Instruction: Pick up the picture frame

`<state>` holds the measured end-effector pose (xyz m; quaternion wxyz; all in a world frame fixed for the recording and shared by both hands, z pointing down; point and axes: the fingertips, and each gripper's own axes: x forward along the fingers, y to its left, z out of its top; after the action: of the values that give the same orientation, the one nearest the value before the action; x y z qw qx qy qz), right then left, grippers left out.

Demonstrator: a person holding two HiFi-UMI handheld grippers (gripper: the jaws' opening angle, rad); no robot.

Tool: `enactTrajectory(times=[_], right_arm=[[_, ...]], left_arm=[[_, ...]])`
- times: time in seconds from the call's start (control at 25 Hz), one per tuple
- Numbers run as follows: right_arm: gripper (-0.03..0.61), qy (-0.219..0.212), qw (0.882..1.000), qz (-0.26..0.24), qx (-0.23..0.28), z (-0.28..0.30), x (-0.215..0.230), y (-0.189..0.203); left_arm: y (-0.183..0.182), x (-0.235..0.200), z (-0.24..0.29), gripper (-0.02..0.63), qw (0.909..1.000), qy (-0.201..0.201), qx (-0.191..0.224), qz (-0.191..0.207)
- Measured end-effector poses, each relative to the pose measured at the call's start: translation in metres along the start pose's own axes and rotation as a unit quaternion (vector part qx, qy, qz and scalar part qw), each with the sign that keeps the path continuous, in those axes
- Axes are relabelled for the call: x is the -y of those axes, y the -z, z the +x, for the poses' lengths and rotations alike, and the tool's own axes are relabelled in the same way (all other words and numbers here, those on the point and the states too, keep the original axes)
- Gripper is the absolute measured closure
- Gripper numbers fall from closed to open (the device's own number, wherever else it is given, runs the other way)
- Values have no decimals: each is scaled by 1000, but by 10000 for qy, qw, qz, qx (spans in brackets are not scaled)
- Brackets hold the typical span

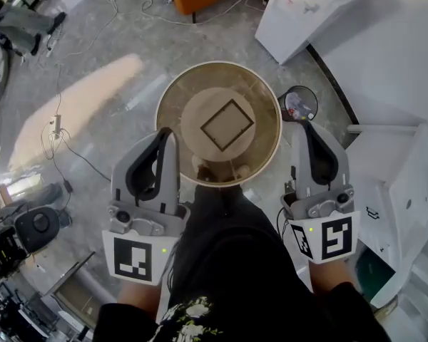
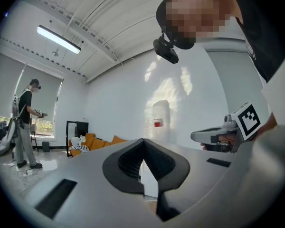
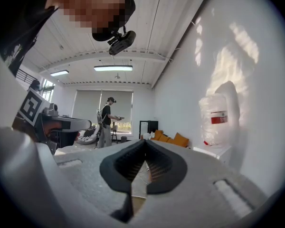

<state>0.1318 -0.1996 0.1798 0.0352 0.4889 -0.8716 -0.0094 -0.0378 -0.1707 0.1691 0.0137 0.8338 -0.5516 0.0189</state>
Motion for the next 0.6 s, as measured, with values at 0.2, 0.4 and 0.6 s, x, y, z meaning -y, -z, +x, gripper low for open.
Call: enactTrajectory(times=[0.2, 0.4, 0.6], right_arm=[[581, 444, 9990, 37, -52, 4, 15, 0], [581, 624, 9980, -51, 54, 8, 8, -15], [581, 765, 9969, -89, 142, 16, -8, -23]], left_arm=[[-3, -1, 21, 607, 9992, 367, 29, 122], [-14, -8, 22, 607, 9984, 539, 111, 152], [-22, -21, 17, 607, 9974, 601, 260, 288]])
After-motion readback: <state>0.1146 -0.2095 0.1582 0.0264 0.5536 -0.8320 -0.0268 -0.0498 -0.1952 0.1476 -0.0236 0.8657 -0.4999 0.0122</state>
